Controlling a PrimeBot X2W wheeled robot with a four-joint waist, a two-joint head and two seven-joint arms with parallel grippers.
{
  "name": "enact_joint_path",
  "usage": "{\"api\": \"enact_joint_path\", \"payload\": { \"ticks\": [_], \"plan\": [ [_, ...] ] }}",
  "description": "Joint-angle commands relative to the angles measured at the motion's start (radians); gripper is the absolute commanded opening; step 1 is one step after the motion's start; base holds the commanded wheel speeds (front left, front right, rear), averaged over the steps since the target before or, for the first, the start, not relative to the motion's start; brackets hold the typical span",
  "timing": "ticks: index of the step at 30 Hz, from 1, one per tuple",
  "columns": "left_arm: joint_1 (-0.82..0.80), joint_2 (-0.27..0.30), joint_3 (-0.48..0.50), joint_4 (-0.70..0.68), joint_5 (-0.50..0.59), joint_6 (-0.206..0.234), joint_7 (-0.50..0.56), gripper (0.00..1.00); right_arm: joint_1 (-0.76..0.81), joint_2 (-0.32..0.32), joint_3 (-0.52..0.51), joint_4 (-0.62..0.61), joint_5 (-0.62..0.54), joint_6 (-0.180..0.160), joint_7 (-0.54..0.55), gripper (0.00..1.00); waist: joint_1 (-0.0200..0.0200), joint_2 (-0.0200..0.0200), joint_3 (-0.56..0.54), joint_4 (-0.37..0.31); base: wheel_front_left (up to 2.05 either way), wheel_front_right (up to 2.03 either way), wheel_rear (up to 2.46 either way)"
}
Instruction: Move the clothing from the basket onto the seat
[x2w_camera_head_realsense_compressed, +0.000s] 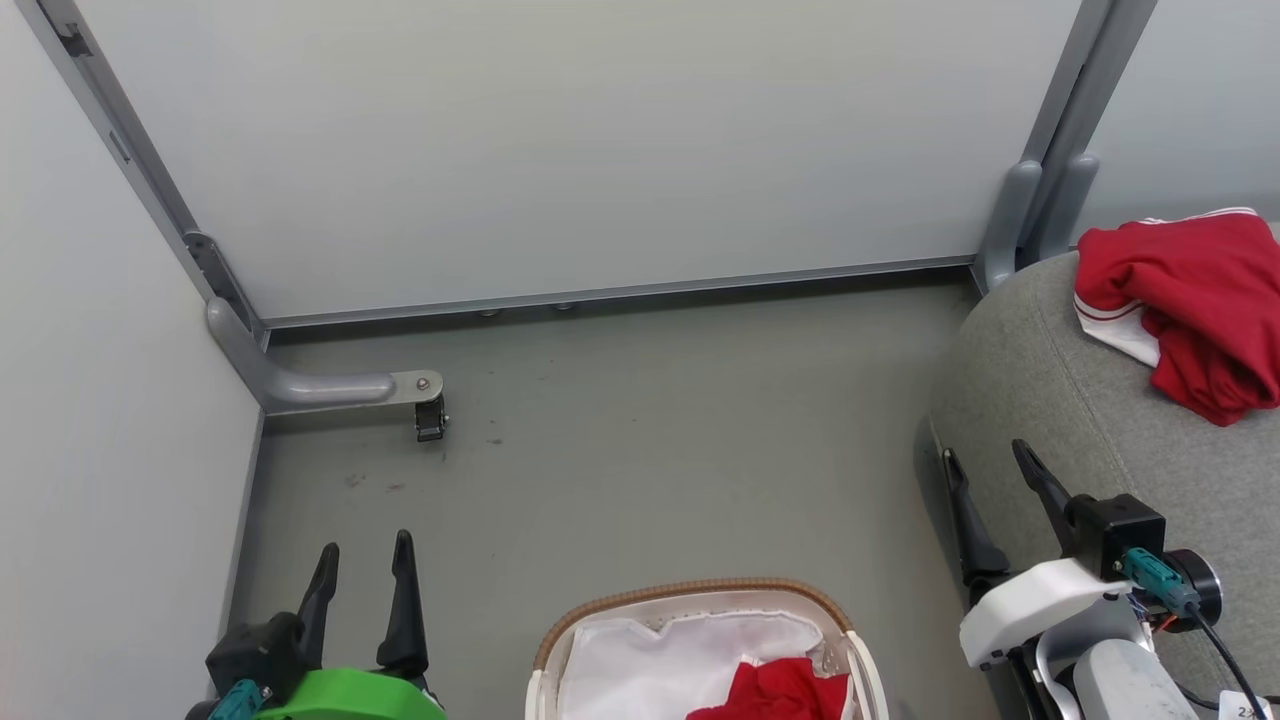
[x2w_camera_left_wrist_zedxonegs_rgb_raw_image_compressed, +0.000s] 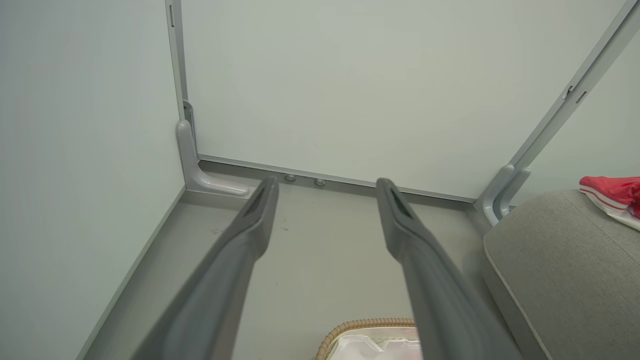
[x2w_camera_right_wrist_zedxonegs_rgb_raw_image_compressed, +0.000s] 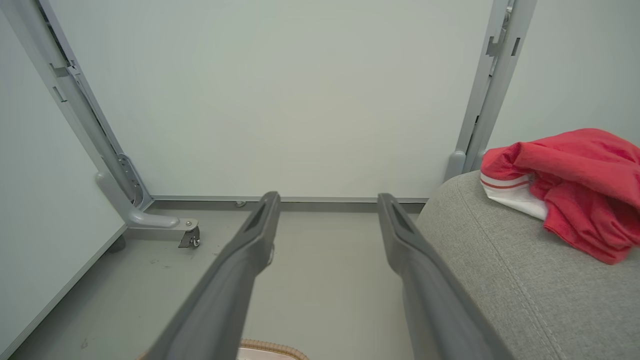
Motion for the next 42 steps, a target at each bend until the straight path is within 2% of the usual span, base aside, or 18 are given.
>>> {"api": "enact_joint_path", "payload": {
  "ticks": [1, 22, 24, 34, 42],
  "plan": [
    [-0.005, 0.001, -0.001, 0.0, 0.005, -0.002, -0.001, 1.0, 0.001, -0.004, 0.001, 0.001, -0.007, -0.001, -0.002, 1.0, 0.0001, 0.0, 0.0, 0.001, 0.0, 0.0, 0.0],
    [-0.033, 0.001, -0.032, 0.003, 0.021, -0.012, -0.001, 1.0, -0.02, -0.004, -0.002, -0.022, -0.003, -0.001, -0.002, 1.0, 0.0001, 0.0, 0.026, -0.021, 0.0, 0.0, 0.0],
    [-0.046, 0.001, -0.065, 0.024, -0.001, -0.019, -0.001, 1.0, -0.026, -0.004, -0.008, -0.031, -0.008, -0.001, -0.002, 1.0, 0.0001, 0.0, 0.043, -0.027, 0.0, 0.0, 0.0],
    [-0.224, 0.002, -0.352, 0.192, 0.013, -0.04, -0.001, 1.0, -0.097, -0.004, -0.065, -0.081, -0.033, -0.001, -0.002, 1.0, 0.0001, 0.0, 0.206, -0.08, 0.0, 0.0, 0.0],
    [-0.363, 0.003, -0.574, 0.425, -0.058, -0.046, 0.032, 1.0, -0.166, -0.003, -0.051, -0.114, -0.023, -0.001, -0.002, 1.0, 0.0001, 0.0, 0.351, -0.155, 0.0, 0.0, 0.0]
  ]
}}
